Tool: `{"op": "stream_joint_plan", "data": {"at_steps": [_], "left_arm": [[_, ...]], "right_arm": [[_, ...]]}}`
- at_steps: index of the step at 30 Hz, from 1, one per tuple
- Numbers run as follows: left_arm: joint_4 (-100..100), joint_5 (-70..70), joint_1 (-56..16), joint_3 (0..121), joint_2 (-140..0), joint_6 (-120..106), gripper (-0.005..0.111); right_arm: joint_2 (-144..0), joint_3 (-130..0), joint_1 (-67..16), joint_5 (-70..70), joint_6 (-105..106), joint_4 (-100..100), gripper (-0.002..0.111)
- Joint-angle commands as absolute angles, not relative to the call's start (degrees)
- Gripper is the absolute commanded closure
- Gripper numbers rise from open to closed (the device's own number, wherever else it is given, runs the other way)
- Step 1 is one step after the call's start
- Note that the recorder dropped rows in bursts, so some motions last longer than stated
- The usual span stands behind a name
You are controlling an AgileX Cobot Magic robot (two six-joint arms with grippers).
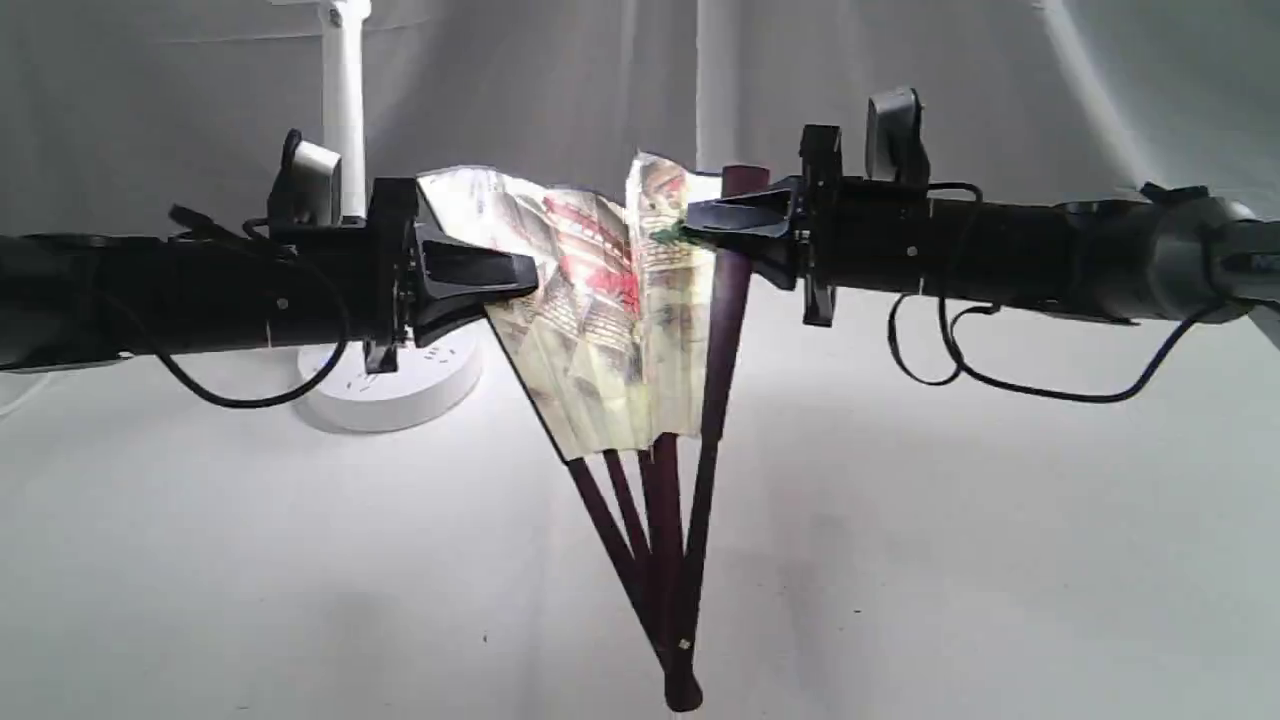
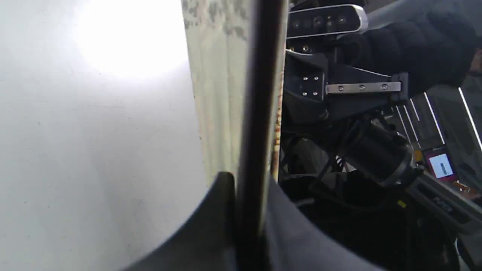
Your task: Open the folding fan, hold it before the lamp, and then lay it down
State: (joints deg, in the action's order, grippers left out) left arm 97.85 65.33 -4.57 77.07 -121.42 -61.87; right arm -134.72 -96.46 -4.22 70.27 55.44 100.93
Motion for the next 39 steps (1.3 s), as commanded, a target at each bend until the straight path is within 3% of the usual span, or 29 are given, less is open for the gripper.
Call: {"op": "stream_joint_plan", "data": {"at_steps": [1, 9, 24, 39], "left_arm": [[99.95, 65.06, -4.55, 77.62, -120.65, -59.36, 0.107], [99.95, 69.16, -3.33, 79.59, -120.65, -52.82, 0.107], [99.95, 69.96, 4.10, 83.05, -120.65, -39.76, 0.107], [99.95, 69.96, 5.76, 85.59, -115.07, -34.93, 0.107]], "right_arm": [[-134.37, -96.81, -2.75, 69.96, 54.92, 99.95, 0.108], [-134.21, -97.39, -2.65, 69.96, 50.28, 99.95, 0.108], [-134.21, -111.79, -2.65, 69.96, 33.93, 99.77, 0.108], [-134.21, -112.48, -2.65, 69.96, 29.37, 99.95, 0.108]]}}
